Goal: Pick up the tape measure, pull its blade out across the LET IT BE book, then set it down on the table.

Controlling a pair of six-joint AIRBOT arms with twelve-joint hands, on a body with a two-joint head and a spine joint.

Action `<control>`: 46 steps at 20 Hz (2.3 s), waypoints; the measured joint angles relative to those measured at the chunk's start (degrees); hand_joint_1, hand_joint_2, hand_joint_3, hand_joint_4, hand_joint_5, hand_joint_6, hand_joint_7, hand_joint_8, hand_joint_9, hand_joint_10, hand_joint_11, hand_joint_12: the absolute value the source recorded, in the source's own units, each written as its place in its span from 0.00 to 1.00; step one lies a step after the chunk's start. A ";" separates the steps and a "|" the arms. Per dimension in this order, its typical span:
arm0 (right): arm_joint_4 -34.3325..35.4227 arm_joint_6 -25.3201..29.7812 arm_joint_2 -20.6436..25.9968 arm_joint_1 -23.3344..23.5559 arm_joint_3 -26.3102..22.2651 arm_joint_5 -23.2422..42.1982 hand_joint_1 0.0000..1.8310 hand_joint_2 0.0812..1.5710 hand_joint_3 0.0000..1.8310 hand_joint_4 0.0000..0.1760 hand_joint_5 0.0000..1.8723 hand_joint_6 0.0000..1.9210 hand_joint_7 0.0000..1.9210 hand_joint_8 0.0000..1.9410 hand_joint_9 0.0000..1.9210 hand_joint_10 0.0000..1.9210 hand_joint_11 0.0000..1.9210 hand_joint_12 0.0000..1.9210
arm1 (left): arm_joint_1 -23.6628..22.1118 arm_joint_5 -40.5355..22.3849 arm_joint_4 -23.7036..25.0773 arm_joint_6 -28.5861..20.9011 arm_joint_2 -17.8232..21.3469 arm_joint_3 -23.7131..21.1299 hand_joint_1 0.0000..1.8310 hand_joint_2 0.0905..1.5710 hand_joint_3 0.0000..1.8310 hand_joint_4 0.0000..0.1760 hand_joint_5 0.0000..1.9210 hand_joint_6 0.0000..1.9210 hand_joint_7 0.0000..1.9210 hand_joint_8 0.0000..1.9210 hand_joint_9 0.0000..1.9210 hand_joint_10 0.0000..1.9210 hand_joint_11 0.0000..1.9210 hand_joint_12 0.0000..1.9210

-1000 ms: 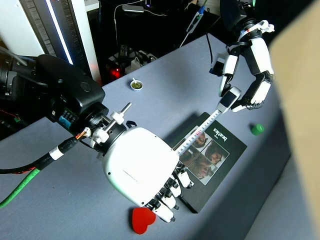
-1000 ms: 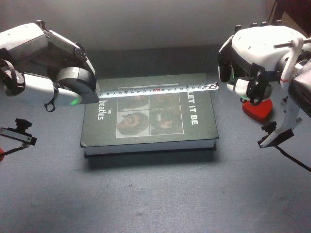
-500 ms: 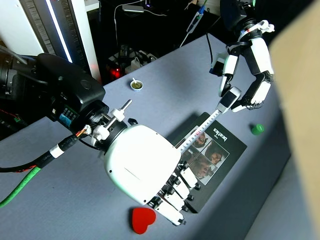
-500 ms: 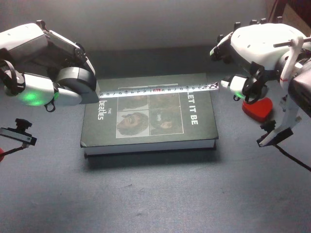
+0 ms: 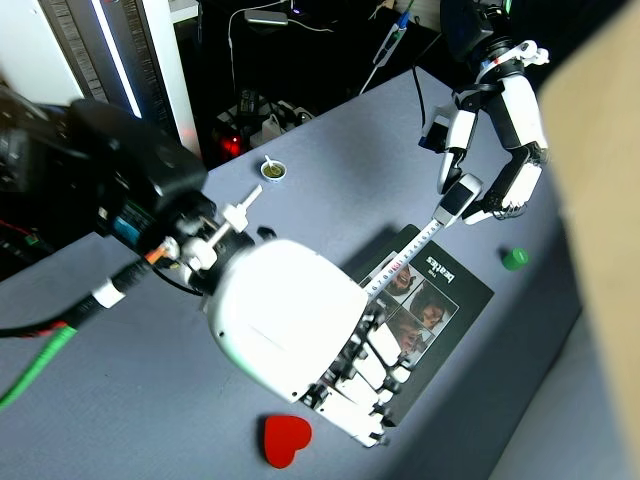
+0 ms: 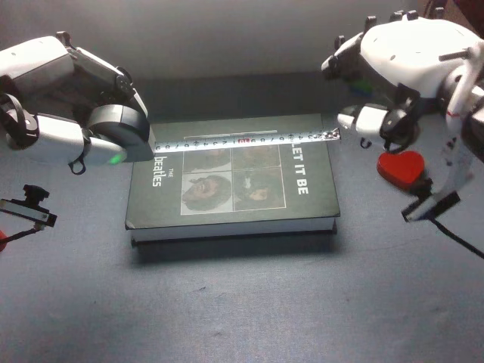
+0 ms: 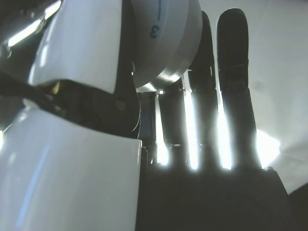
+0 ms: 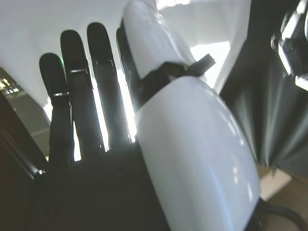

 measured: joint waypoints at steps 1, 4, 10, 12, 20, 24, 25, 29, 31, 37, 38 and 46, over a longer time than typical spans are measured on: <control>0.92 0.48 0.57 0.37 -0.61 -0.63 0.57 0.74 0.00 0.00 0.36 0.00 0.38 0.00 0.32 0.09 0.10 0.64 | 0.00 0.00 0.00 0.00 0.00 0.00 0.75 0.66 0.00 0.00 0.51 0.50 0.63 0.26 0.49 0.58 0.38 0.53; -0.44 1.03 1.66 2.23 -2.03 -1.51 0.57 0.74 0.00 0.00 0.37 0.00 0.38 0.00 0.33 0.09 0.10 0.65 | 0.00 -0.02 0.00 -0.02 0.00 0.00 0.75 0.67 0.00 0.00 0.50 0.51 0.63 0.27 0.49 0.59 0.38 0.54; 0.70 0.66 -0.13 1.40 -2.25 -0.83 0.57 0.74 0.00 0.00 0.37 0.00 0.38 0.00 0.33 0.08 0.11 0.65 | 0.00 -0.02 0.02 -0.02 0.00 0.00 0.75 0.67 0.00 0.00 0.51 0.51 0.63 0.27 0.49 0.59 0.38 0.54; 0.33 0.31 -1.40 1.38 -2.21 -0.52 0.57 0.74 0.00 0.00 0.37 0.00 0.39 0.00 0.33 0.08 0.11 0.65 | 0.00 0.00 0.02 -0.02 0.00 0.00 0.75 0.67 0.00 0.00 0.50 0.51 0.63 0.26 0.49 0.59 0.38 0.54; 0.59 -2.64 -7.02 0.74 0.37 2.40 0.57 0.74 0.00 0.00 0.37 0.00 0.39 0.00 0.35 0.08 0.13 0.64 | 0.00 0.17 0.02 -0.02 0.00 0.00 0.75 0.66 0.00 0.00 0.51 0.50 0.63 0.27 0.49 0.58 0.38 0.54; 2.03 -3.65 -7.45 0.39 0.61 2.89 0.57 0.74 0.00 0.00 0.38 0.01 0.40 0.01 0.35 0.08 0.13 0.64 | 0.00 0.20 0.02 -0.02 0.00 0.00 0.75 0.66 0.00 0.00 0.51 0.50 0.63 0.27 0.49 0.59 0.39 0.54; 2.34 -3.89 -7.45 0.28 0.61 2.95 0.57 0.74 0.00 0.00 0.38 0.01 0.40 0.01 0.35 0.08 0.13 0.64 | 0.00 0.20 0.02 -0.02 0.00 0.00 0.76 0.66 0.00 0.00 0.51 0.49 0.63 0.26 0.50 0.58 0.39 0.53; 2.27 -4.07 -7.43 0.13 0.55 2.97 0.57 0.74 0.00 0.00 0.38 0.01 0.40 0.01 0.36 0.08 0.13 0.64 | 0.00 0.20 0.02 -0.02 0.00 0.00 0.76 0.66 0.00 0.00 0.51 0.50 0.64 0.25 0.50 0.58 0.38 0.52; 2.56 -4.22 -7.43 0.13 0.52 2.80 0.57 0.74 0.00 0.00 0.39 0.01 0.41 0.01 0.36 0.08 0.14 0.64 | 0.00 0.20 0.02 -0.02 0.00 0.00 0.75 0.66 0.00 0.00 0.51 0.50 0.64 0.25 0.49 0.58 0.38 0.52; 3.39 -4.59 -7.56 0.13 0.55 2.03 0.57 0.74 0.00 0.00 0.39 0.01 0.41 0.01 0.37 0.08 0.14 0.64 | 0.00 0.20 0.02 -0.02 0.00 0.00 0.76 0.66 0.00 0.00 0.51 0.50 0.65 0.25 0.49 0.58 0.39 0.53; 3.41 -4.63 -7.67 0.13 0.55 1.99 0.57 0.74 0.00 0.00 0.39 0.01 0.41 0.01 0.37 0.08 0.14 0.64 | 0.00 0.20 0.02 -0.02 0.00 0.00 0.76 0.66 0.00 0.00 0.51 0.50 0.65 0.25 0.49 0.58 0.39 0.53; 3.45 -4.87 -8.55 0.13 0.96 2.16 0.58 0.74 0.00 0.00 0.40 0.01 0.41 0.01 0.37 0.08 0.15 0.64 | 0.02 0.20 0.00 0.00 0.00 -0.13 0.76 0.66 0.00 0.00 0.51 0.50 0.64 0.25 0.49 0.58 0.38 0.53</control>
